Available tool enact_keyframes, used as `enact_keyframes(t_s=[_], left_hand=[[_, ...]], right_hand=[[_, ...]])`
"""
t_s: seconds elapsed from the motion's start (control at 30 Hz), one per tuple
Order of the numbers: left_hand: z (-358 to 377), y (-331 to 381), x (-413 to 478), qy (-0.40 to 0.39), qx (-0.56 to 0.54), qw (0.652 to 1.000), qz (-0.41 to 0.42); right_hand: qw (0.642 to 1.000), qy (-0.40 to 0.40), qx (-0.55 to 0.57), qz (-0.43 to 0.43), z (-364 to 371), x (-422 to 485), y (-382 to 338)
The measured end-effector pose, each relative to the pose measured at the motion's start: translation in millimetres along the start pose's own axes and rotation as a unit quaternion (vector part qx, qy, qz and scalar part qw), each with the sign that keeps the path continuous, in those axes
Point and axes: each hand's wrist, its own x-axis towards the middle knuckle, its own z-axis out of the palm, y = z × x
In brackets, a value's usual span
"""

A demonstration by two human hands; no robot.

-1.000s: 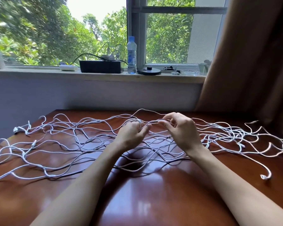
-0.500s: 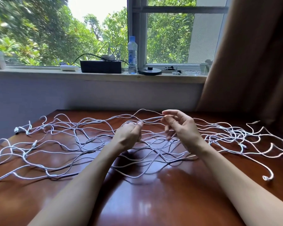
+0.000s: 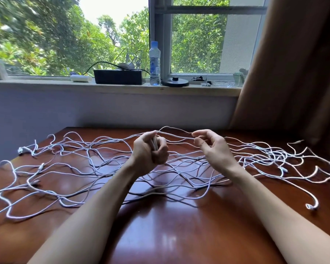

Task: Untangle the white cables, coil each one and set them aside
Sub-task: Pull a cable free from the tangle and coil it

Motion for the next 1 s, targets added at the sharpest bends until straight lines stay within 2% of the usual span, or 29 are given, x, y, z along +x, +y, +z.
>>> enact_keyframes(t_s=[0.13, 0.23, 0.33, 0.43, 0.53, 0.67, 0.77, 0.9, 1.0], left_hand=[[3.6, 5.7, -3.2, 0.011, -0.103, 0.994, 0.047], [4.7, 8.2, -4.8, 0.033, -0.168, 0.982, 0.074], [4.6, 10.3, -6.6, 0.035, -0.259, 0.961, 0.096], [-2.5, 14.6, -7.3, 0.016, -0.342, 0.932, 0.116], [-10.6, 19.2, -5.1, 0.039, -0.353, 0.927, 0.116], [-13.0, 22.3, 1.5, 0.12, -0.296, 0.941, 0.113], [-9.2, 18.6, 7.9, 0.169, -0.213, 0.955, 0.116], [-2.6, 7.0, 17.2, 0.197, -0.01, 0.971, 0.137], [-8.0, -1.4, 16.6, 0.189, 0.178, 0.951, 0.17]], right_hand=[[0.991, 0.064, -0.118, -0.005, 1.2, 0.2, 3.1], [0.983, 0.065, -0.169, 0.012, -2.0, 0.8, 6.7], [0.982, 0.021, -0.186, 0.011, 0.7, 0.7, 10.9], [0.984, -0.041, -0.173, -0.032, 5.0, -1.3, 11.7], [0.979, -0.1, -0.162, -0.079, 8.7, -5.8, 7.4], [0.974, -0.152, -0.126, -0.108, 14.2, -11.1, -0.6], [0.975, -0.171, -0.088, -0.115, 17.9, -14.8, -4.3], [0.982, -0.147, -0.047, -0.111, 20.7, -15.7, -5.6], [0.986, -0.149, 0.02, -0.067, 21.5, -16.3, -6.7]])
